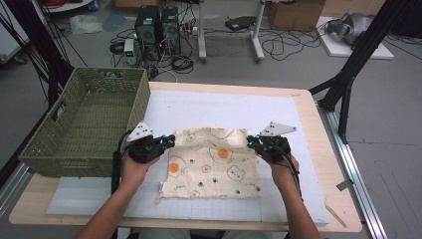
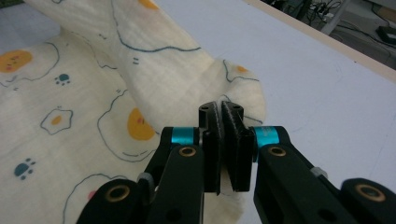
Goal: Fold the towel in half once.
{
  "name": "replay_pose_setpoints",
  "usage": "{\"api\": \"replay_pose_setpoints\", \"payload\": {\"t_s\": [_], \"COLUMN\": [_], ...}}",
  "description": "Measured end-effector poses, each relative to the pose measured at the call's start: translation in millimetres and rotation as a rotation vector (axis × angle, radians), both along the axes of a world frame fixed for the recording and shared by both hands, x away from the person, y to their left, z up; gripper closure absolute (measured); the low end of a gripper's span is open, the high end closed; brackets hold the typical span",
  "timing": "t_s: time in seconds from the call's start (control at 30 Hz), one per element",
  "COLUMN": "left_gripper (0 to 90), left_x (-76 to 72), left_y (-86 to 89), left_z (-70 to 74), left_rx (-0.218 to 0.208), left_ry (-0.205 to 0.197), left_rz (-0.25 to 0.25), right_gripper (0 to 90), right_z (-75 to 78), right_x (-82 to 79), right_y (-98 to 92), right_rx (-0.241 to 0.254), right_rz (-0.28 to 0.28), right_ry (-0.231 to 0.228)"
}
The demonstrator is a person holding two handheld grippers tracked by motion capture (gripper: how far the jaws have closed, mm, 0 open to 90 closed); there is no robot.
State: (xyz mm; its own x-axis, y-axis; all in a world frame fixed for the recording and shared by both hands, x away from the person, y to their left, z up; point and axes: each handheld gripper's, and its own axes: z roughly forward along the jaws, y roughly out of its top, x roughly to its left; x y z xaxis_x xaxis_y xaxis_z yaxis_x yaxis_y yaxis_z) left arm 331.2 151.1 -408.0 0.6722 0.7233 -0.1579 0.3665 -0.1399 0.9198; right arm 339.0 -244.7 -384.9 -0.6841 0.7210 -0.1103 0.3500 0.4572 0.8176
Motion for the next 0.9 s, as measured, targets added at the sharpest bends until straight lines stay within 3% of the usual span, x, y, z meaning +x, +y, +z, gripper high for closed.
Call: {"api": "replay_pose_setpoints", "payload": {"t_s": [0.07, 0.2, 0.4, 0.53, 0.77, 0.9], "left_gripper": [86.0, 86.0, 86.0, 85.9, 85.8, 84.4], "left_x": [-3.5, -14.6, -25.2, -30.6, -38.6, -43.4], "left_y": [0.4, -1.0, -4.1, -4.4, -0.8, -0.1], "left_z": [-1.6, -10.8, -19.6, -24.0, -34.8, -37.5], "left_rx": [0.005, 0.06, 0.074, 0.079, 0.118, 0.125], "left_ry": [-0.001, -0.003, 0.005, 0.015, 0.036, 0.05], "left_rz": [-0.005, -0.02, -0.054, -0.063, -0.079, -0.088], "right_gripper": [86.3, 85.9, 85.9, 85.3, 84.7, 84.2], "right_z": [-2.4, -12.2, -26.7, -35.0, -47.9, -55.8], "right_x": [-4.6, -17.1, -32.7, -38.5, -49.1, -56.1], "right_y": [-2.6, -7.6, -13.1, -18.7, -20.7, -21.3], "right_rx": [0.018, 0.021, 0.014, 0.038, 0.05, 0.029], "right_rz": [-0.001, 0.002, 0.019, 0.018, 0.033, 0.048], "right_ry": [0.005, 0.002, 0.007, 0.017, 0.034, 0.052]}}
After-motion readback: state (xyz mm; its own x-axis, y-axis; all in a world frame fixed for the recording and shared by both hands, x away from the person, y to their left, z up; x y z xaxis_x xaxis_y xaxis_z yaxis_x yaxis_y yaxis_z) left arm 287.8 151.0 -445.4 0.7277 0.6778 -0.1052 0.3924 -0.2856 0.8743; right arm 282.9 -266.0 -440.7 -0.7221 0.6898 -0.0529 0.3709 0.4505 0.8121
